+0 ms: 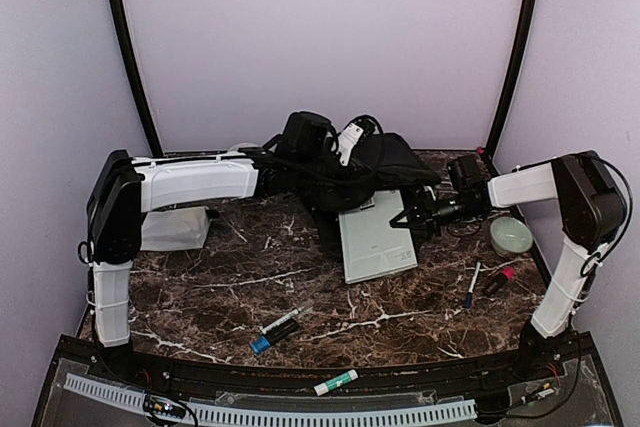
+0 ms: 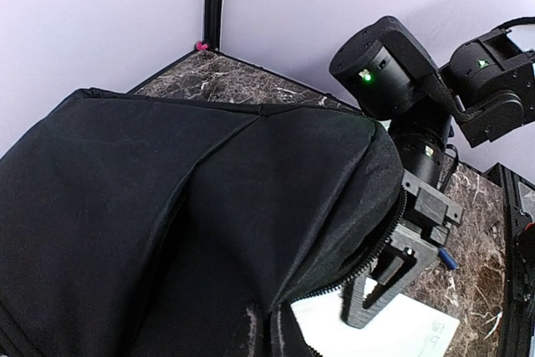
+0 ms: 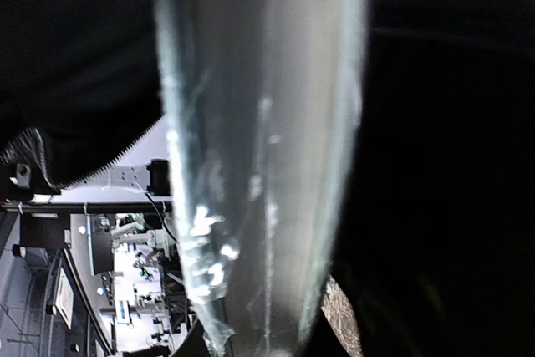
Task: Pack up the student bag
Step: Place the book in the student bag.
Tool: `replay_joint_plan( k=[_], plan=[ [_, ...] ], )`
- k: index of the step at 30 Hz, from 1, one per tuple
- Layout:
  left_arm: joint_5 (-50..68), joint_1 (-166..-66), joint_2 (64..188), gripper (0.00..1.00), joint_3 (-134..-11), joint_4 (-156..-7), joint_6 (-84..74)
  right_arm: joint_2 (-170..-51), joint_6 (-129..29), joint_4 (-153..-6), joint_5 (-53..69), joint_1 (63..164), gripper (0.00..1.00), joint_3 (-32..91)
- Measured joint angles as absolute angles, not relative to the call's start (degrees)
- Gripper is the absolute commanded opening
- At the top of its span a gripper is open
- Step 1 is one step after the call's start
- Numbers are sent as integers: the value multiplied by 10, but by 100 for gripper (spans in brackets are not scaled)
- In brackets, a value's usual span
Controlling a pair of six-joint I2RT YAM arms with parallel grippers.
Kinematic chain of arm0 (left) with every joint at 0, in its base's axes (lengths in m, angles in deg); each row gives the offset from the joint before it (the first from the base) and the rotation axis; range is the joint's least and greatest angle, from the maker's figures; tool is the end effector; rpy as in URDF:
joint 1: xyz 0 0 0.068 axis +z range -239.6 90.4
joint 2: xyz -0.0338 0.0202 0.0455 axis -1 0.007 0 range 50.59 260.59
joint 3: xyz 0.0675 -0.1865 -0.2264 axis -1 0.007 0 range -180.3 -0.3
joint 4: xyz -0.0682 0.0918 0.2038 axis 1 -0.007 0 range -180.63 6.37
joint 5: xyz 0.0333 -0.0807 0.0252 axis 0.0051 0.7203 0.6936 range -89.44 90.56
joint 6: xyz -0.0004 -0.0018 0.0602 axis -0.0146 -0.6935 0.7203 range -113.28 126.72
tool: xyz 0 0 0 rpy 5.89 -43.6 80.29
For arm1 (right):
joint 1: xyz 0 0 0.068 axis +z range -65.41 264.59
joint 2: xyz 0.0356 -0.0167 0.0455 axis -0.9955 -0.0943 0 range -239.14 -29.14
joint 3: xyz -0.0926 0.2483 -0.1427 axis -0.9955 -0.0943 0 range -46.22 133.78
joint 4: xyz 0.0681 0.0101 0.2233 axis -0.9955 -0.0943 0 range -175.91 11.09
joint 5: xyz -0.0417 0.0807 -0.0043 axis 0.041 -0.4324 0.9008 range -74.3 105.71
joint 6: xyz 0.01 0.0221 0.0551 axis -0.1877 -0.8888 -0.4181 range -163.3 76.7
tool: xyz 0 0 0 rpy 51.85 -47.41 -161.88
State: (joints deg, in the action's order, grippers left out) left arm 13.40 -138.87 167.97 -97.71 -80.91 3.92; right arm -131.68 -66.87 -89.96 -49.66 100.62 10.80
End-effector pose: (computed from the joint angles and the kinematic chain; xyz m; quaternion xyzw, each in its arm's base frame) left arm 0.3120 -0.3774 0.3218 0.3766 0.7091 -0.3396 0.4900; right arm 0.3042 0.1295 0.2107 -0.1019 0.8146 0.5686 0.0525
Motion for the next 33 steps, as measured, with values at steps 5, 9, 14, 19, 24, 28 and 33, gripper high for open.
replay_joint_plan(
  k=[5,9,14,19,24,28,33],
  plan=[
    [134,-1394,1678,0,-976,-810,45,-1331,-765,-810,-500,1002,0,96],
    [134,-1394,1677,0,-976,-812,49,-1348,-793,-786,-488,1002,4,97],
    [134,-1394,1677,0,-966,-811,50,-1359,-776,-834,-450,1003,32,129],
    [130,-1394,1668,0,-956,-808,50,-1359,-738,-873,-403,1004,47,146],
    [127,-1394,1662,0,-946,-807,50,-1346,-678,-943,-313,1010,61,149],
    [127,-1396,1660,0,-946,-806,50,-1310,-622,-1009,-226,1024,67,158],
    [123,-1396,1658,0,-946,-803,50,-1258,-557,-1065,-164,1038,70,160]
  ],
)
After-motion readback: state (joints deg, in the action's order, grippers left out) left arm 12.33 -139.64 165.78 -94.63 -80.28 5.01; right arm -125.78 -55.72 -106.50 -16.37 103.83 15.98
